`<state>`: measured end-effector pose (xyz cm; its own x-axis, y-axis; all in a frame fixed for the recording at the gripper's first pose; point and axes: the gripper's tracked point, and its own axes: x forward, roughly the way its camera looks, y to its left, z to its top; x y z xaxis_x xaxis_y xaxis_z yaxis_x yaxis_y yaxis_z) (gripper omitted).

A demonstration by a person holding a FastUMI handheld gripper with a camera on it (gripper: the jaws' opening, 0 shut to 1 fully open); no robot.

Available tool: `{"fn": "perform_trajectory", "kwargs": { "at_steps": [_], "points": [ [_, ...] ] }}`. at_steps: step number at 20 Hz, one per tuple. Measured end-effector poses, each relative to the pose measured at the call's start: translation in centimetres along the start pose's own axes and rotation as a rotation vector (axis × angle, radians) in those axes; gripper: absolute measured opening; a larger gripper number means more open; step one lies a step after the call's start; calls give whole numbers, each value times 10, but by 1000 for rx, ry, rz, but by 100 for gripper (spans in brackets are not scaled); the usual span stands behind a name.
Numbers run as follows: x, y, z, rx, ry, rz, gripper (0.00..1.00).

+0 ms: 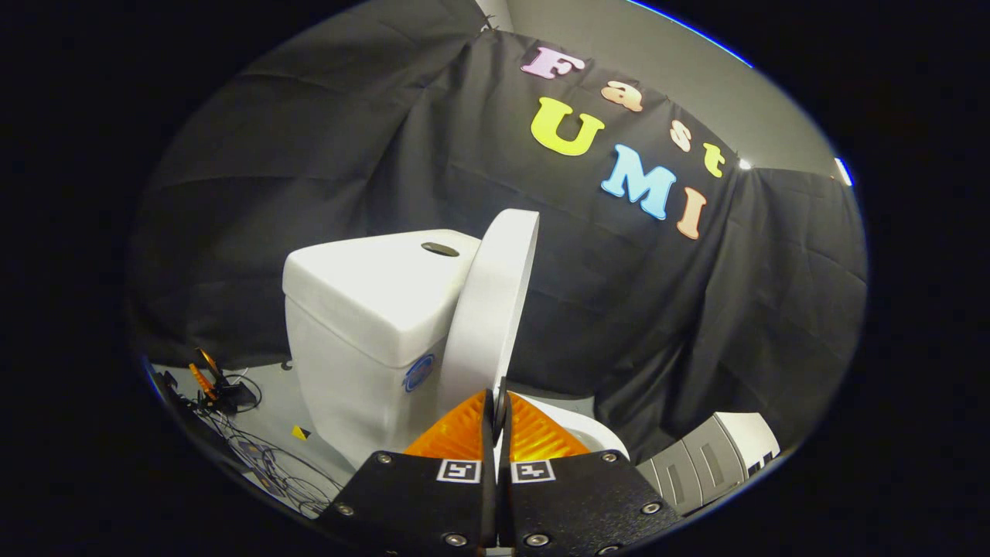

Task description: Open the toilet lid.

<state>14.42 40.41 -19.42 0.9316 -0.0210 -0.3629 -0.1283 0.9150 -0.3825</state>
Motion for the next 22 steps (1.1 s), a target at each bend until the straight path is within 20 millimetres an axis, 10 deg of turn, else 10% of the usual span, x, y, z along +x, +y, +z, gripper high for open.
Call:
{"fn": "perform_trajectory", "kwargs": {
  "at_steps": [12,19,22],
  "points": [
    [-2,3,-1,63,33,48,2],
    [-27,26,27,105,-42,225,81],
    [-47,19,50,201,-97,297,95]
  ]
}}
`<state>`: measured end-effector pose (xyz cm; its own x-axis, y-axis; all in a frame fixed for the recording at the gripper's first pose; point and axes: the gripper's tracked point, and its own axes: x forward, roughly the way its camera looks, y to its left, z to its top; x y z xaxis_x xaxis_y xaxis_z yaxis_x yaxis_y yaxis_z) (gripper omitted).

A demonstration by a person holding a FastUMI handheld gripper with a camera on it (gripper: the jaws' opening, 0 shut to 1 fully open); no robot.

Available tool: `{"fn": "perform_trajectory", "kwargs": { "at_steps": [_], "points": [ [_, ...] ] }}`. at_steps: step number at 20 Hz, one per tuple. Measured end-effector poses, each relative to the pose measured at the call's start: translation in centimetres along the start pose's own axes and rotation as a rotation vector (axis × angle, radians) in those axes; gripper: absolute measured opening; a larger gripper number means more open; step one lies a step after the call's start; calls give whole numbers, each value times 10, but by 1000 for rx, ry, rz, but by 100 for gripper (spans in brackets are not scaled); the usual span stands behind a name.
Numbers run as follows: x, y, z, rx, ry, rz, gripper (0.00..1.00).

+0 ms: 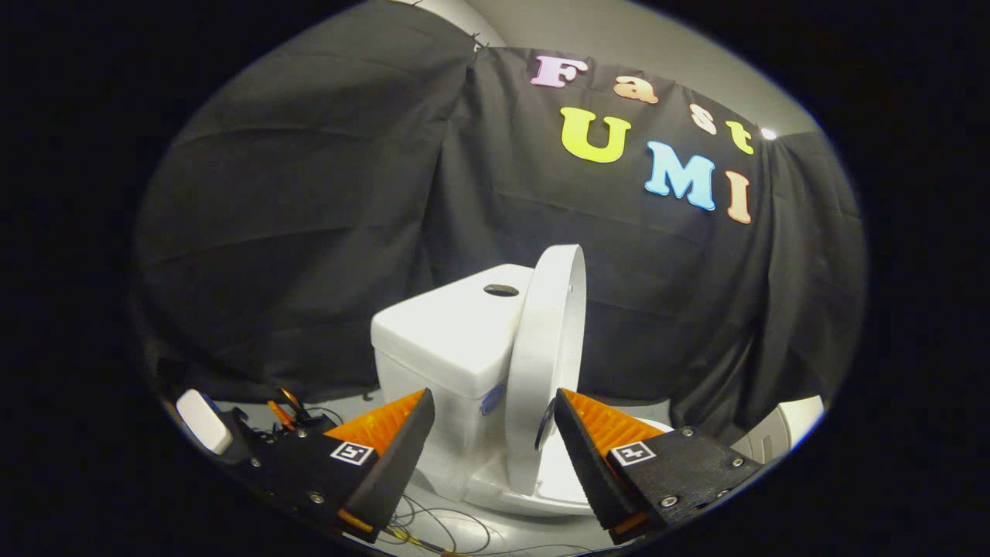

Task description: Open the toilet lid.

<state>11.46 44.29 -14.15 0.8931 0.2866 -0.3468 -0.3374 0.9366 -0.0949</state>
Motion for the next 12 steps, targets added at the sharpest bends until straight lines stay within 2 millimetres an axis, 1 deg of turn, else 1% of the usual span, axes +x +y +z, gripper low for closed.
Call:
{"fn": "perform_trajectory", "kwargs": {
  "at_steps": [2,4,6,8,10,12],
  "points": [
    [-14,-8,20,35,-48,28,95],
    [-31,-24,39,66,-115,49,95],
    [-44,-44,51,110,-174,73,95],
    [-63,-72,56,145,-223,67,95],
    [-80,-108,64,170,-273,43,95],
    [-91,-144,65,187,-310,19,95]
  ]
}}
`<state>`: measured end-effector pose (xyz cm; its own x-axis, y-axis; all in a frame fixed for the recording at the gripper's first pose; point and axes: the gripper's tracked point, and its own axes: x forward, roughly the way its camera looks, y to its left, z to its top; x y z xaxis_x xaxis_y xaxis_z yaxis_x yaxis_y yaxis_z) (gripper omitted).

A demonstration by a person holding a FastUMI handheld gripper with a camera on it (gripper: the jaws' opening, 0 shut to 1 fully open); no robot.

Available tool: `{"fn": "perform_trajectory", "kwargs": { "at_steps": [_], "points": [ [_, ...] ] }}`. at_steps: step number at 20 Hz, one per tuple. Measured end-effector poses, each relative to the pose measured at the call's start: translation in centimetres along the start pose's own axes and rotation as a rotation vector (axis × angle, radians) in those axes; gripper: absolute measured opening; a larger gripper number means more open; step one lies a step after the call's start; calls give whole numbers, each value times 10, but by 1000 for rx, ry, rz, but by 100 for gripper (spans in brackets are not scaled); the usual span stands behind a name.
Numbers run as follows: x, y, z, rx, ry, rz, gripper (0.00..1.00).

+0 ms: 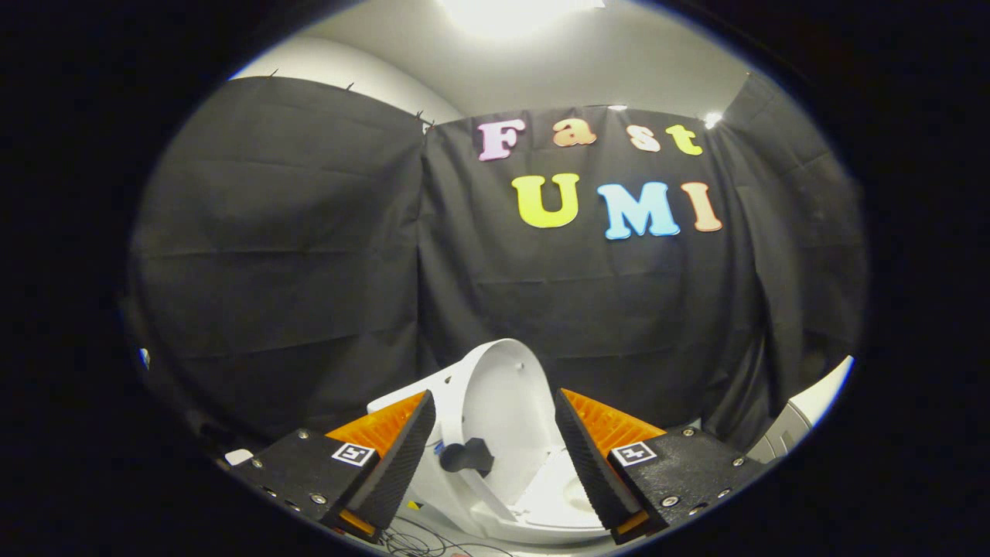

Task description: Open the toilet lid.

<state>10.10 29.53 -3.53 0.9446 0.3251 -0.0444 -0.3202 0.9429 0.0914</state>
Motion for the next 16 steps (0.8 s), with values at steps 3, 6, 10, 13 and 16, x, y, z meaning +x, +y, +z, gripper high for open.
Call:
{"fn": "perform_trajectory", "kwargs": {
  "at_steps": [3,6,10,13,16],
  "points": [
    [-15,-57,9,-18,-26,-64,95],
    [-36,-102,16,-23,-52,-111,95],
    [-61,-163,27,-34,-77,-185,95],
    [-87,-205,15,-9,-38,-243,95],
    [-123,-244,24,-5,-68,-325,95]
  ]
}}
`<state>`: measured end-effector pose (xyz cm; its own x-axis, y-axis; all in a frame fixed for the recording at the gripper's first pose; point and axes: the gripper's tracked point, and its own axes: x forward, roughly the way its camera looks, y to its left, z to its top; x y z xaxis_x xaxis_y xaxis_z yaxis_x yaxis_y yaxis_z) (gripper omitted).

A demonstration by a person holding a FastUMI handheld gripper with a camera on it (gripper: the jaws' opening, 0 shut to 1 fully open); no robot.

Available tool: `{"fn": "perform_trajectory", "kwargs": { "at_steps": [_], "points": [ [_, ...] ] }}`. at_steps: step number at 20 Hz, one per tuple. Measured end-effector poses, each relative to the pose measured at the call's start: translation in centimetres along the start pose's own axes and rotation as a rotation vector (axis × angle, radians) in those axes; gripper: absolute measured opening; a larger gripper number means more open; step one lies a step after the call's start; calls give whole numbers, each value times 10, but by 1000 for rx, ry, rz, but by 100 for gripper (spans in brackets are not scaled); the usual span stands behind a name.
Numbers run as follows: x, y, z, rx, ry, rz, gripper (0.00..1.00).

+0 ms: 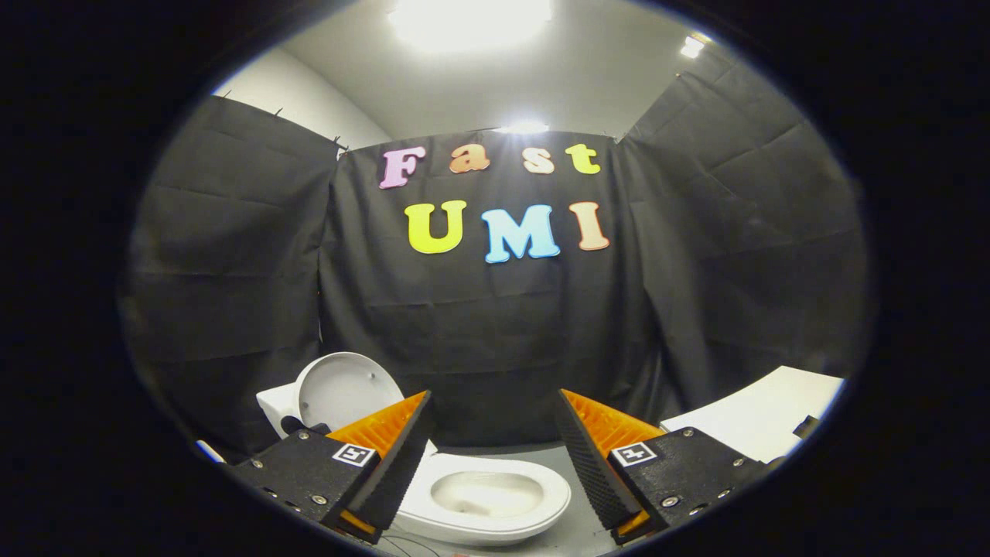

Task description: Open the toilet lid.

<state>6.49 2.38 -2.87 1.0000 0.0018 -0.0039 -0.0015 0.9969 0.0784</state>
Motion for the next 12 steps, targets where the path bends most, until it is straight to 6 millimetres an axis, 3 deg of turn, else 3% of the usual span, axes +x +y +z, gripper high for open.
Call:
{"fn": "perform_trajectory", "kwargs": {
  "at_steps": [3,6,9,12],
  "points": [
    [-8,-46,1,-48,3,-110,95],
    [-12,-55,14,-64,-16,-87,95],
    [2,-64,26,-96,-15,-58,95],
    [3,-62,27,-105,0,-8,95]
  ]
}}
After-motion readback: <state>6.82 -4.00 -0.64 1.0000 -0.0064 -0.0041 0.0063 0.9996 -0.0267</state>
